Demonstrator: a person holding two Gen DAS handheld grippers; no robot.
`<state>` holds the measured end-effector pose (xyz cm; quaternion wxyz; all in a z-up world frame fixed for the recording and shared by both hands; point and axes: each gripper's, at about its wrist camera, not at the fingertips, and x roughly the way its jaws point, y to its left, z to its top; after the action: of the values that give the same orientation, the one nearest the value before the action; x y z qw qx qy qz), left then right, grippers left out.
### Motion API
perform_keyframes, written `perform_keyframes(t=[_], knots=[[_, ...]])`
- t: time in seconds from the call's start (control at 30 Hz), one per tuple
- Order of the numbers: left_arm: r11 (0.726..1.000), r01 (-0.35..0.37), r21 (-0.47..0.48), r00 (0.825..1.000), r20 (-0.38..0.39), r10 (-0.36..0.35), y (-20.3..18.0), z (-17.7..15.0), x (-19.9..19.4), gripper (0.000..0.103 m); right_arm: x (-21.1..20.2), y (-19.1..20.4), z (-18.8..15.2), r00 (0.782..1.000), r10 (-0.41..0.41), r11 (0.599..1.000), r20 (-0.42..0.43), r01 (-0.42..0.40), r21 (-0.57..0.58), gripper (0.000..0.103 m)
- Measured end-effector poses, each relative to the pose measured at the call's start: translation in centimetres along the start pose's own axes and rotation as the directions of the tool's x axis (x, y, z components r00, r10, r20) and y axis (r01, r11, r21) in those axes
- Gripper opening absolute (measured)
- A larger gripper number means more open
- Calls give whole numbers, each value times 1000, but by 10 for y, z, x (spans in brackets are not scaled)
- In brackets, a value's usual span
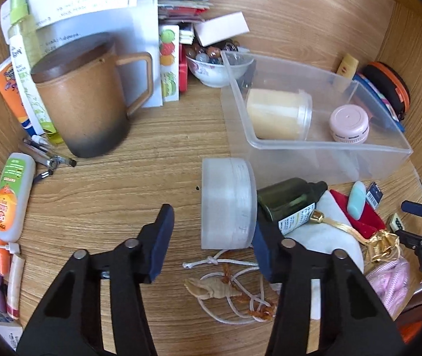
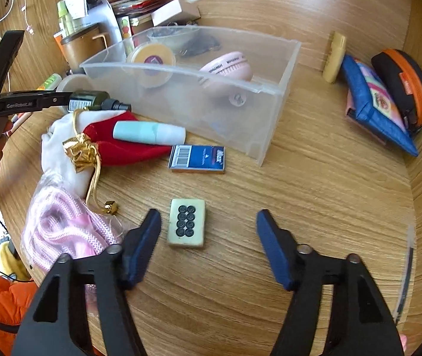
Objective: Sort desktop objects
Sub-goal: 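Grasp the white dotted domino tile with the right tool while the left tool grasps the white round container, then carry the domino tile with the right tool while the left tool carries the white container into the bin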
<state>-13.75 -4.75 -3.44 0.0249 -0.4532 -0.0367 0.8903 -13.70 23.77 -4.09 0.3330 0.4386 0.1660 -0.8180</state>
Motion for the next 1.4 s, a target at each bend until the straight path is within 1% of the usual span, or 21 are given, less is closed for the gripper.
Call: perform_keyframes(t=[0.07, 0.13, 0.27, 0.33, 0.4, 0.53, 0.6, 0.63, 0.67, 0.7, 0.73, 0.9, 1.13, 1.4], knots=[[1000, -5, -3, 1000, 4, 5, 1, 1, 3, 46, 3, 1, -1, 1000, -8, 1000, -5, 8, -9, 50], [1000, -8, 5, 1000, 14, 8, 1, 1, 5, 45, 5, 2, -3, 1000, -21, 1000, -3, 21, -22, 49], [999, -36, 23, 999, 27, 35, -1, 1, 8, 44, 7, 1, -5, 1000, -23, 999, 10, 23, -31, 49], [999, -37, 17, 999, 22, 37, 0, 3, 12, 44, 7, 1, -6, 1000, -20, 999, 17, 21, -37, 46], [999, -32, 4, 999, 9, 32, 2, 6, 17, 44, 6, 0, -7, 1000, -5, 999, 18, 6, -44, 41], [1000, -26, -16, 1000, -7, 26, 5, 11, 26, 44, 5, 1, -8, 1000, 3, 999, 24, -1, -51, 36], [999, -16, -31, 1000, -5, 16, 7, 13, 28, 44, 4, 1, -8, 1000, 6, 999, 28, -4, -52, 24], [999, -13, -43, 1000, -1, 13, 9, 14, 28, 44, 4, 0, -9, 1000, 6, 999, 28, -5, -52, 22], [999, -12, -49, 1000, 2, 12, 10, 15, 28, 40, 3, -1, -10, 1000, 8, 999, 28, -7, -49, 22], [998, -9, -56, 1000, 6, 10, 11, 15, 29, 31, 3, -2, -10, 999, 14, 999, 29, -12, -44, 22], [998, -11, -63, 1000, 4, 11, 12, 16, 31, 30, 4, -2, -9, 999, 18, 999, 29, -17, -39, 22], [996, -27, -80, 999, 26, 30, 15, 17, 28, 29, 2, -6, -8, 999, 16, 1000, 32, -15, -21, 22], [993, -60, -103, 994, 82, 68, 23, 15, 11, 29, -8, -11, 2, 998, 5, 1000, 70, -5, 2, 22], [993, -80, -83, 987, 130, 90, 21, 11, -9, 29, -19, -15, 22, 993, -10, 1000, 122, 8, 15, 22]])
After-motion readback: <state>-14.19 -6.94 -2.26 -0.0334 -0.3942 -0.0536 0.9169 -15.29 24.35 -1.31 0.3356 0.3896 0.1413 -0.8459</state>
